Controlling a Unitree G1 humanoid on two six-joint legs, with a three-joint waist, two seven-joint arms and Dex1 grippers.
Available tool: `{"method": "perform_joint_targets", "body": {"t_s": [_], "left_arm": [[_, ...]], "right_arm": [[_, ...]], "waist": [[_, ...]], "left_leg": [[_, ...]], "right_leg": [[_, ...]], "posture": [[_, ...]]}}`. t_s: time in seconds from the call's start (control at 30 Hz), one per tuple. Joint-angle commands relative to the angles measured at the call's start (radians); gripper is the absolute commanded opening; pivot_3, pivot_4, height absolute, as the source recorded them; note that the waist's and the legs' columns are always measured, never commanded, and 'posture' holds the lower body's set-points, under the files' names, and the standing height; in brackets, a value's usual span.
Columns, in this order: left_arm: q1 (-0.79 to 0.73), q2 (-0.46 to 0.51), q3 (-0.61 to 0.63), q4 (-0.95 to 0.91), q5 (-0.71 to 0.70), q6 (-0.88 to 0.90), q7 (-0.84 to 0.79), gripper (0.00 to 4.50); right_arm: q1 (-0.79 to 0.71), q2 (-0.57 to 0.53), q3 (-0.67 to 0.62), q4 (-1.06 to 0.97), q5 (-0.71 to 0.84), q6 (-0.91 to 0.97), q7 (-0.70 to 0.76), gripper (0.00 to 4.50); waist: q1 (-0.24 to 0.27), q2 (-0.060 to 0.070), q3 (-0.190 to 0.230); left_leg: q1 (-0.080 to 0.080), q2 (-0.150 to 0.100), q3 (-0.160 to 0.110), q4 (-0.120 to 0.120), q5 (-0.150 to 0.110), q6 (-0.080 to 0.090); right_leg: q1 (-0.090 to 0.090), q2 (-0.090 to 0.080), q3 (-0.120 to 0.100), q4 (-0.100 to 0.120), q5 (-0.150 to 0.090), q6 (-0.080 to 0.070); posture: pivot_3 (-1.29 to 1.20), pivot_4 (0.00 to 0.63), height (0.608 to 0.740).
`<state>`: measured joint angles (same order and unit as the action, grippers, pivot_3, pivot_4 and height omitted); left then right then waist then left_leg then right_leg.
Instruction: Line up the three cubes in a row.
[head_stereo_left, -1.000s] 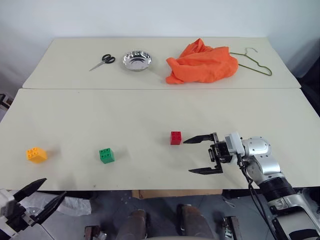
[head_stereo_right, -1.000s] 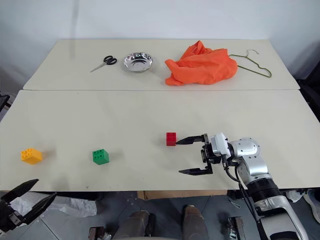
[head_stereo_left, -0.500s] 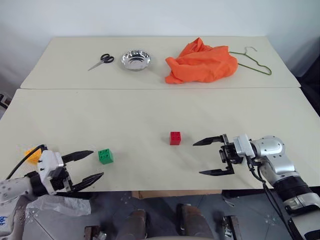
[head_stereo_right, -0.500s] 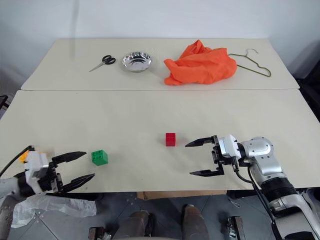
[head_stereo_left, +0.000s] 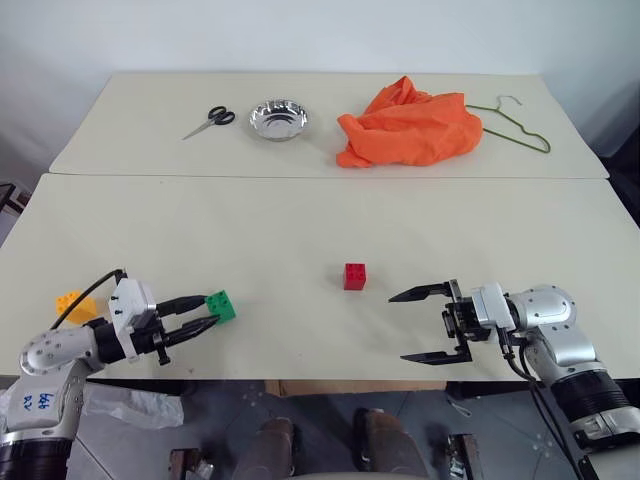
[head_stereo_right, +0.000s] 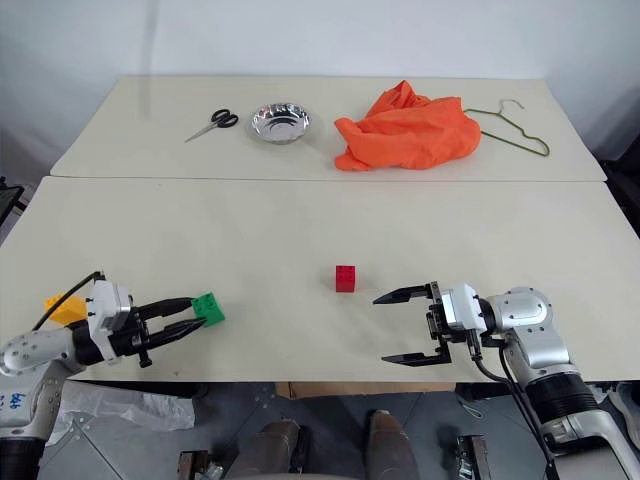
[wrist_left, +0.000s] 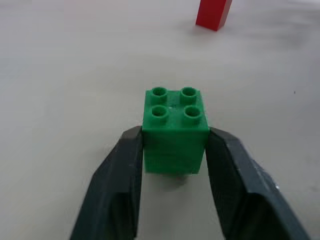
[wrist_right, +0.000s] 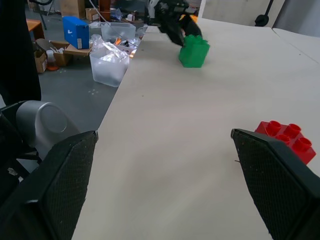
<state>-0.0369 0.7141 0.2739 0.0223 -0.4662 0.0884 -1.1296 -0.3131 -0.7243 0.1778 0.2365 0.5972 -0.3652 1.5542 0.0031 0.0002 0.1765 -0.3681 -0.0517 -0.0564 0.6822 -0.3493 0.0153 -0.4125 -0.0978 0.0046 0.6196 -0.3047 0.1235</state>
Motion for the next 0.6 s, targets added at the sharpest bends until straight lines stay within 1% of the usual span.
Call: {"method": "perform_joint_targets", "body": {"t_s": [0.03, 0.17, 0.23, 0.3, 0.4, 0.5, 0.6], "left_arm": [[-0.084, 0.025, -0.007, -0.034, -0.066, 0.053, -0.042, 1.52], [-0.297, 0.045, -0.160, 0.046, 0.017, 0.038, -0.150, 1.52], [-0.408, 0.015, -0.232, 0.132, 0.065, 0.007, -0.188, 1.52], [-0.486, -0.013, -0.282, 0.214, 0.102, -0.024, -0.213, 1.52], [-0.634, -0.105, -0.376, 0.466, 0.199, -0.133, -0.254, 1.52], [-0.697, -0.149, -0.398, 0.604, 0.241, -0.211, -0.275, 1.52], [-0.741, -0.200, -0.421, 0.706, 0.275, -0.273, -0.278, 1.52]], "right_arm": [[0.035, -0.015, -0.051, -0.044, -0.005, 0.015, 0.035, 4.50], [0.063, -0.010, -0.094, -0.061, -0.020, 0.028, -0.007, 4.50], [0.073, -0.003, -0.113, -0.070, -0.024, 0.034, -0.025, 4.50], [0.077, 0.005, -0.129, -0.077, -0.029, 0.042, -0.041, 4.50], [0.111, 0.014, -0.176, -0.108, -0.027, 0.062, -0.101, 4.50], [0.132, 0.025, -0.215, -0.126, -0.025, 0.077, -0.145, 4.50], [0.162, 0.042, -0.332, -0.105, -0.001, 0.087, -0.260, 4.50]], "waist": [[0.001, 0.000, 0.000], [0.001, 0.000, 0.000], [0.000, 0.000, 0.000], [-0.001, 0.000, 0.000], [-0.001, 0.000, 0.000], [-0.005, 0.000, 0.000], [-0.001, 0.000, 0.000]], "left_leg": [[0.000, 0.000, 0.000, 0.000, 0.000, 0.000], [-0.001, 0.000, -0.001, 0.000, 0.000, 0.000], [0.000, -0.001, 0.000, 0.001, 0.001, 0.000], [0.000, -0.001, 0.000, 0.001, 0.001, 0.000], [-0.001, -0.002, 0.000, 0.001, 0.001, 0.000], [-0.002, -0.003, 0.001, 0.001, 0.002, 0.001], [-0.002, -0.003, 0.001, 0.001, 0.002, 0.001]], "right_leg": [[0.000, 0.000, 0.000, 0.000, 0.000, 0.000], [0.000, 0.000, -0.001, 0.001, 0.000, 0.000], [0.000, 0.000, -0.003, 0.001, 0.000, 0.000], [0.000, 0.001, -0.006, 0.002, 0.000, 0.001], [-0.001, 0.002, -0.010, 0.004, 0.000, 0.001], [-0.001, 0.002, -0.010, 0.005, 0.001, 0.001], [-0.001, 0.001, -0.010, 0.005, 0.001, 0.002]], "posture": [[0.00, 0.150, 0.740], [0.00, 0.150, 0.740], [0.00, 0.150, 0.740], [0.00, 0.150, 0.740], [0.00, 0.150, 0.740], [0.00, 0.150, 0.740], [0.00, 0.150, 0.740]]}}
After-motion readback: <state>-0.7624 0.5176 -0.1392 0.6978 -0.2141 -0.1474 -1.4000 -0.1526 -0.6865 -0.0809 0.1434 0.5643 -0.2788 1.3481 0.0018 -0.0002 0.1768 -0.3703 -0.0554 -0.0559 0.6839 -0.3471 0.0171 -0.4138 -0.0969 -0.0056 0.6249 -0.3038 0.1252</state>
